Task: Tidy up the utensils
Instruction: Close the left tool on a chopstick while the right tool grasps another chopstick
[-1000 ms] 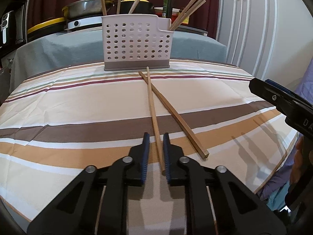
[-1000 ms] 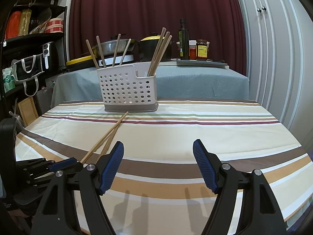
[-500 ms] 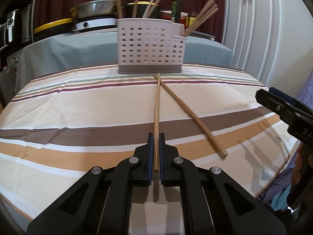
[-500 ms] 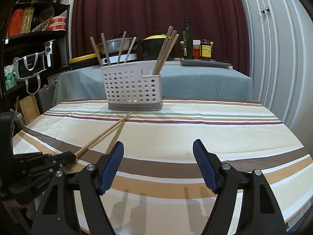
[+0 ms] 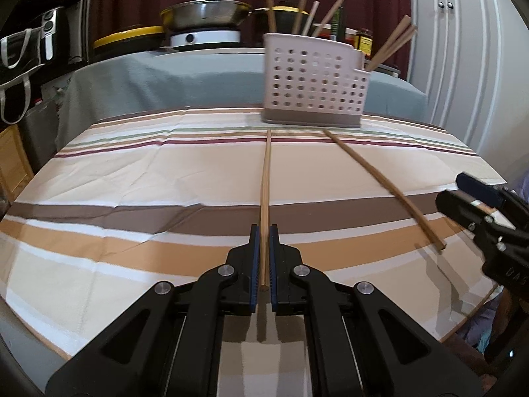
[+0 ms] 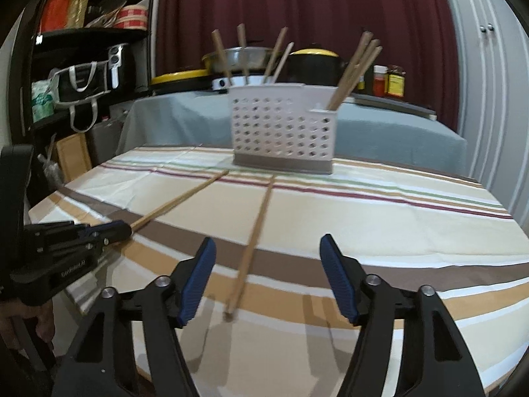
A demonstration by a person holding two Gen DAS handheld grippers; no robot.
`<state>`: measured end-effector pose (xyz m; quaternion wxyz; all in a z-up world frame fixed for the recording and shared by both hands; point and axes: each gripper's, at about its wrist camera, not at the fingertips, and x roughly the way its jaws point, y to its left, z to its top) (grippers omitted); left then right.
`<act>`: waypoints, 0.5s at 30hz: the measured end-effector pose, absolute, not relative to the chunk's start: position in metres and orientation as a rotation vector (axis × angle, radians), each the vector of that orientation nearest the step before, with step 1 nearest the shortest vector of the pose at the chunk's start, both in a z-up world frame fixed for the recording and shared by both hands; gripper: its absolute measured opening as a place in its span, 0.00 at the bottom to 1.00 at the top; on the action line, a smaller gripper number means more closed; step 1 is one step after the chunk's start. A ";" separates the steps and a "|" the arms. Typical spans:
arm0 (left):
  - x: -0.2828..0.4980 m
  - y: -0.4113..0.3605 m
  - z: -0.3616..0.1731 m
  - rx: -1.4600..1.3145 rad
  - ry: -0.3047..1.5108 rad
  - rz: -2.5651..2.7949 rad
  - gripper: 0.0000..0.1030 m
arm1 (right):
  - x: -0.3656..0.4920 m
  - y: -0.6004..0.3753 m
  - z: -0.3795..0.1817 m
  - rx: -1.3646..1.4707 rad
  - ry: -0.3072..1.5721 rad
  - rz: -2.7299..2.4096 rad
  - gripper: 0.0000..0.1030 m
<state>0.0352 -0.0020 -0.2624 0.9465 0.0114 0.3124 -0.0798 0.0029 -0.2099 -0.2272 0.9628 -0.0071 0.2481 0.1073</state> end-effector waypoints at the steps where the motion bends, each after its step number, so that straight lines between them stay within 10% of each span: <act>1: 0.035 0.000 -0.263 0.022 0.636 -0.159 0.06 | 0.005 -0.206 -0.230 -0.016 0.515 0.227 0.54; 15: 0.032 -0.003 -0.263 0.032 0.631 -0.166 0.06 | 0.009 -0.216 -0.249 0.003 0.615 0.222 0.13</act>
